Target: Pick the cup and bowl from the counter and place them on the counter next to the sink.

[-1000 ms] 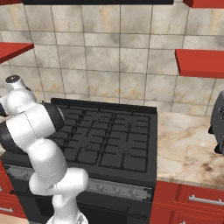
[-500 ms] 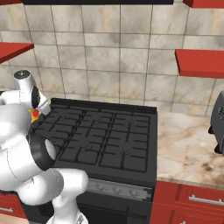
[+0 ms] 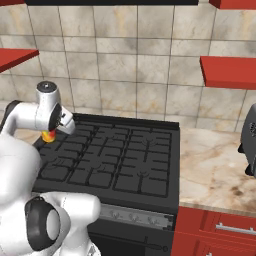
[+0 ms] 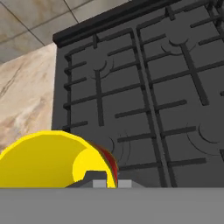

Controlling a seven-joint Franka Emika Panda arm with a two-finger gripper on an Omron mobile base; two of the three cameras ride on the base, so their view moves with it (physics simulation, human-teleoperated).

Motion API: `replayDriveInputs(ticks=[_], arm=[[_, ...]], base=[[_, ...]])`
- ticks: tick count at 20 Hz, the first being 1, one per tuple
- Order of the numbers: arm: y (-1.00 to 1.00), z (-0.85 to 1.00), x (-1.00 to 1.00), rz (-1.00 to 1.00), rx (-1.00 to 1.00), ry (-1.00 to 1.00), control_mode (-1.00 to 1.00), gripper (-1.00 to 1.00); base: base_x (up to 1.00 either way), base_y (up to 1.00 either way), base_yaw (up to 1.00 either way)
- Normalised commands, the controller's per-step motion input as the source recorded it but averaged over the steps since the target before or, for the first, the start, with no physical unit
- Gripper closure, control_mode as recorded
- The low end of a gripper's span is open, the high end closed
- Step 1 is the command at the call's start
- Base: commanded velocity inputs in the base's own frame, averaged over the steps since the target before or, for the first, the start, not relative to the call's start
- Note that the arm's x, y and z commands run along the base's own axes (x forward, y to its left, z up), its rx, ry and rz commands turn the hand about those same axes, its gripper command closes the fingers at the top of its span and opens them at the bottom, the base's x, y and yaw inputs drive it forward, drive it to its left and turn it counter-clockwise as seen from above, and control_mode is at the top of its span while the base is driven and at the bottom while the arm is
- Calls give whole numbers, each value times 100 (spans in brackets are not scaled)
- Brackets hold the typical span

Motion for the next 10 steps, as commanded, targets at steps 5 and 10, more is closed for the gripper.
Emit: replayDriveInputs(ticks=[5, 10], arm=[[-60, 15, -33, 23, -8, 0, -100, 100], [-59, 4, -32, 20, -15, 0, -100, 100]], base=[[0, 0, 0], [0, 0, 0]])
